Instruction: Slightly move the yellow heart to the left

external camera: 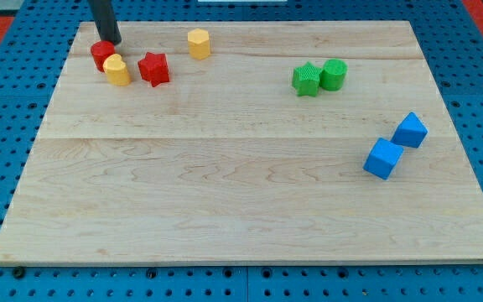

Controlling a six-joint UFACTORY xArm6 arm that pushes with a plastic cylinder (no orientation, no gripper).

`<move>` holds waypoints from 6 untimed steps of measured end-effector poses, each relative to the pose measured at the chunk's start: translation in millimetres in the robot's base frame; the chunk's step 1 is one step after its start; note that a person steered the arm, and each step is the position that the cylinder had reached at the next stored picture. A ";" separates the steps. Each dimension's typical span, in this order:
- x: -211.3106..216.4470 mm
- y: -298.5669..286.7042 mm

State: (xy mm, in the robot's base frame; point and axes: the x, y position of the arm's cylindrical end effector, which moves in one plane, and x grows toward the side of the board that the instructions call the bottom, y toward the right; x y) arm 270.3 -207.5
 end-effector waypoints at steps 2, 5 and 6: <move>104.4 36.9; 130.5 97.2; 131.6 58.1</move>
